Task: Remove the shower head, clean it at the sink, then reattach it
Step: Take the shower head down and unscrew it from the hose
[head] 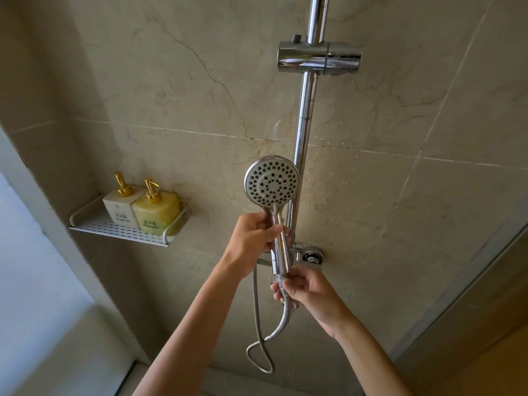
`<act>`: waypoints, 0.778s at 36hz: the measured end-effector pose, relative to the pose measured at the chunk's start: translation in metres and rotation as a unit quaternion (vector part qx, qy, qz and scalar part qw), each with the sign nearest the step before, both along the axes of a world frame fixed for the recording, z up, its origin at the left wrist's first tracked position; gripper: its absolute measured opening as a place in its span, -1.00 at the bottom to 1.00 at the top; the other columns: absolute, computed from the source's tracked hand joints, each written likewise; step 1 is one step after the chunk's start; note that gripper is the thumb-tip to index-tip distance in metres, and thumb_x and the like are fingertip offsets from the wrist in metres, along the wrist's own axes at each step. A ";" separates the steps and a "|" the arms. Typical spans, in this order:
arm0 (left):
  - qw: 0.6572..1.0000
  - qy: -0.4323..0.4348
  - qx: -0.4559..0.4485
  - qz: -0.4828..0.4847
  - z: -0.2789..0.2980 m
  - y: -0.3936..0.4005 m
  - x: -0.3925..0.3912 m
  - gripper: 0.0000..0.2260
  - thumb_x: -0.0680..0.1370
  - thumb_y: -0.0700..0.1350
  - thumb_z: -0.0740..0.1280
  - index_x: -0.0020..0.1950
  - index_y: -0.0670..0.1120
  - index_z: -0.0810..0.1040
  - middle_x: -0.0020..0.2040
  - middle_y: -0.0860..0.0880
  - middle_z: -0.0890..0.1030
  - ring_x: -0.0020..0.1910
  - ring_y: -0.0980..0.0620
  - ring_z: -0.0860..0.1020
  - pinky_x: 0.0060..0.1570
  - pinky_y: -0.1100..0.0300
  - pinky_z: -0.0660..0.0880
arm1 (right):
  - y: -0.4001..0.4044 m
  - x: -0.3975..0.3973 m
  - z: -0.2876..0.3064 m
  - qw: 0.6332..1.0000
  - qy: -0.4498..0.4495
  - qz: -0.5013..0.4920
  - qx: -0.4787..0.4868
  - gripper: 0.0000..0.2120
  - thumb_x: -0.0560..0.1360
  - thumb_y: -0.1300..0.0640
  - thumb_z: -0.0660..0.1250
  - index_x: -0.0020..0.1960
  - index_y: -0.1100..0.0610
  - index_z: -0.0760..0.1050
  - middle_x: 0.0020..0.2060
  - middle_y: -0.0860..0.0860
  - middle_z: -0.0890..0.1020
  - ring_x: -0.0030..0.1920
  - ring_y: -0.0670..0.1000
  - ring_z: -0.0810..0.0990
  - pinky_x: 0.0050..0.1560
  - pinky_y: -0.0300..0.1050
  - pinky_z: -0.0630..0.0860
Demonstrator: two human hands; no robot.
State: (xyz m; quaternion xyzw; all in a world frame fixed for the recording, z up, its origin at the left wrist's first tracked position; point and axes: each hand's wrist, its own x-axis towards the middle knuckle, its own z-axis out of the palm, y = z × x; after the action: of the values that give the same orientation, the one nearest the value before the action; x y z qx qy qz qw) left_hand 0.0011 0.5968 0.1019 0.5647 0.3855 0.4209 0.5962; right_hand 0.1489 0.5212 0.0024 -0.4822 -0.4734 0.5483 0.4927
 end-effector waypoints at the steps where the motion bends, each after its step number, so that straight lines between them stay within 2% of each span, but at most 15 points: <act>1: 1.000 0.001 0.000 0.002 0.000 0.000 0.000 -0.88 0.56 -0.38 0.30 0.07 -0.40 0.53 -0.13 -0.19 0.69 -0.07 -0.21 0.63 0.14 -0.33 0.49 | 0.001 -0.001 -0.001 1.000 -0.005 -0.015 0.000 -0.78 0.50 0.19 0.44 0.10 0.25 0.54 -0.05 0.20 0.72 -0.07 0.13 0.70 0.01 -0.07 0.59; 5: 1.000 -0.002 -0.001 0.003 0.000 0.001 0.001 -0.86 0.56 -0.38 0.31 0.09 -0.41 0.52 -0.12 -0.20 0.70 -0.09 -0.19 0.64 0.08 -0.25 0.50 | 0.002 -0.005 -0.006 0.997 -0.052 -0.064 0.006 -0.67 0.38 0.08 0.56 0.00 0.18 0.50 -0.11 0.18 0.70 -0.11 0.12 0.71 0.00 0.02 0.58; 8: 1.000 -0.008 -0.002 -0.005 -0.002 0.003 0.000 -0.87 0.56 -0.39 0.30 0.08 -0.40 0.52 -0.15 -0.16 0.70 -0.15 -0.11 0.69 0.02 -0.16 0.58 | 0.001 -0.004 -0.005 0.998 -0.029 -0.054 0.015 -0.65 0.40 0.05 0.55 0.04 0.17 0.50 -0.11 0.15 0.69 -0.12 0.11 0.67 0.08 0.06 0.58; 10: 1.000 -0.018 -0.006 -0.012 -0.002 0.005 -0.001 -0.89 0.56 -0.40 0.29 0.07 -0.39 0.52 -0.17 -0.16 0.70 -0.20 -0.07 0.71 -0.13 0.02 0.65 | -0.002 -0.003 0.000 1.000 0.006 -0.006 0.016 -0.72 0.50 0.04 0.46 0.09 0.17 0.52 -0.04 0.16 0.68 -0.07 0.09 0.64 0.05 -0.01 0.54; 12: 1.000 -0.024 -0.007 -0.016 -0.002 0.005 -0.002 -0.90 0.56 -0.41 0.28 0.05 -0.38 0.53 -0.18 -0.15 0.70 -0.21 -0.08 0.71 -0.20 0.10 0.65 | -0.004 -0.003 0.004 0.999 0.023 0.041 0.009 -0.74 0.58 0.04 0.33 0.14 0.21 0.53 0.07 0.18 0.67 0.00 0.11 0.62 0.07 -0.01 0.51; 15: 1.000 -0.016 0.006 -0.021 -0.003 0.006 -0.001 -0.91 0.56 -0.39 0.30 0.04 -0.34 0.55 -0.20 -0.11 0.72 -0.18 -0.09 0.70 -0.11 -0.01 0.64 | -0.006 -0.003 0.005 0.998 0.032 0.057 0.000 -0.69 0.61 0.05 0.22 0.22 0.23 0.52 0.11 0.19 0.68 0.04 0.14 0.62 0.16 0.09 0.50; 18: 1.000 -0.016 0.007 -0.019 -0.005 0.006 -0.001 -0.92 0.56 -0.40 0.29 0.03 -0.35 0.54 -0.22 -0.09 0.72 -0.21 -0.06 0.71 -0.14 0.04 0.64 | -0.006 -0.003 0.006 0.999 0.022 0.037 0.005 -0.70 0.60 0.06 0.29 0.20 0.26 0.54 0.01 0.17 0.69 -0.05 0.13 0.64 0.18 0.17 0.53; 21: 0.999 -0.027 0.001 -0.019 -0.005 0.005 -0.001 -0.90 0.56 -0.40 0.28 0.05 -0.38 0.53 -0.22 -0.10 0.72 -0.22 -0.06 0.71 -0.23 0.12 0.63 | -0.005 -0.003 0.003 1.000 0.019 0.014 0.005 -0.66 0.52 0.06 0.40 0.15 0.29 0.52 -0.08 0.15 0.70 -0.12 0.09 0.66 0.04 0.05 0.58; 25: 0.999 -0.035 0.005 -0.024 -0.005 0.004 -0.002 -0.91 0.56 -0.40 0.28 0.04 -0.36 0.54 -0.20 -0.11 0.72 -0.20 -0.08 0.71 -0.21 0.12 0.63 | -0.002 -0.007 -0.001 0.999 -0.023 -0.038 0.010 -0.61 0.39 0.01 0.57 0.02 0.21 0.49 -0.14 0.14 0.71 -0.16 0.07 0.69 -0.12 -0.10 0.55; 28: 0.998 -0.045 0.006 -0.030 -0.004 0.003 -0.001 -0.90 0.57 -0.40 0.28 0.05 -0.36 0.54 -0.20 -0.11 0.72 -0.20 -0.07 0.71 -0.23 0.15 0.61 | 0.000 -0.010 -0.004 0.997 -0.017 -0.071 0.018 -0.62 0.32 0.02 0.59 -0.09 0.13 0.45 -0.23 0.10 0.69 -0.23 0.06 0.66 -0.11 -0.03 0.55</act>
State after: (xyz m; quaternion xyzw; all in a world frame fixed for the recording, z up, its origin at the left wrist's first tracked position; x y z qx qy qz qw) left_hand 0.0000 0.5999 0.0977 0.5598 0.3383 0.4302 0.6222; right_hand 0.1384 0.5207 -0.0019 -0.5150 -0.4560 0.4946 0.5312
